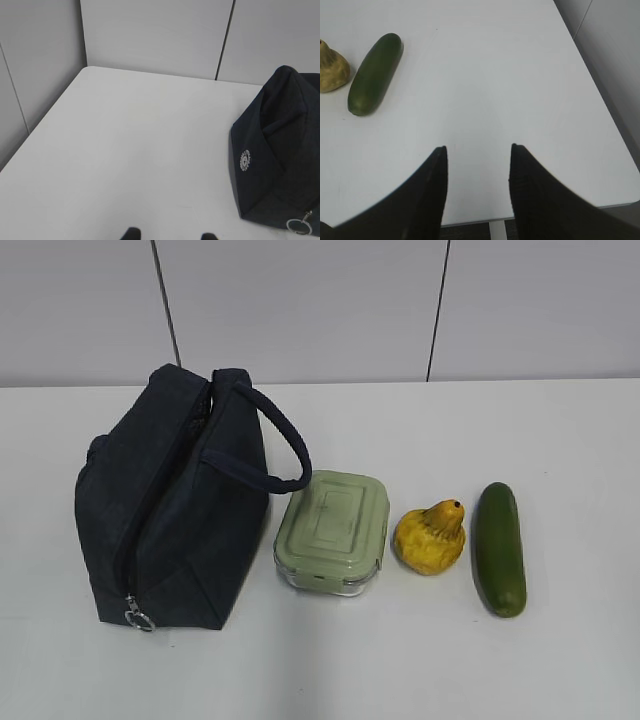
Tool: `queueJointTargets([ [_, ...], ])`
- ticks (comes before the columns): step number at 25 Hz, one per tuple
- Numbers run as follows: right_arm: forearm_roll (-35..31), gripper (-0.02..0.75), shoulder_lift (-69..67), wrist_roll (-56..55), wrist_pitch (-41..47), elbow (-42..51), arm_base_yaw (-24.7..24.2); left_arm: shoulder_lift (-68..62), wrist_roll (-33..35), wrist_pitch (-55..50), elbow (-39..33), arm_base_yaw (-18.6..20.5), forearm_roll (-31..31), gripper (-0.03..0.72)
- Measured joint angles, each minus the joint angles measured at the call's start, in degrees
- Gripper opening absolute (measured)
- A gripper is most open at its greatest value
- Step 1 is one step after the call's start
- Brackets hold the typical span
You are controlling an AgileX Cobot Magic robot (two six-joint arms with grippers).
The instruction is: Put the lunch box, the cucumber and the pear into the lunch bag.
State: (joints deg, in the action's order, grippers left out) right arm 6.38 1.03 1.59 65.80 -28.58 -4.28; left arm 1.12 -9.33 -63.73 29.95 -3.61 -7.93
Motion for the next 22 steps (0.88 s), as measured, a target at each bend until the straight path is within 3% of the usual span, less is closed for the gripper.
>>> queueJointTargets([
  [22, 0.0, 0.332, 0.0, 0.0, 0.0, 0.0, 0.0, 0.0, 0.0, 0.0, 0.0, 0.0, 0.0, 0.237],
])
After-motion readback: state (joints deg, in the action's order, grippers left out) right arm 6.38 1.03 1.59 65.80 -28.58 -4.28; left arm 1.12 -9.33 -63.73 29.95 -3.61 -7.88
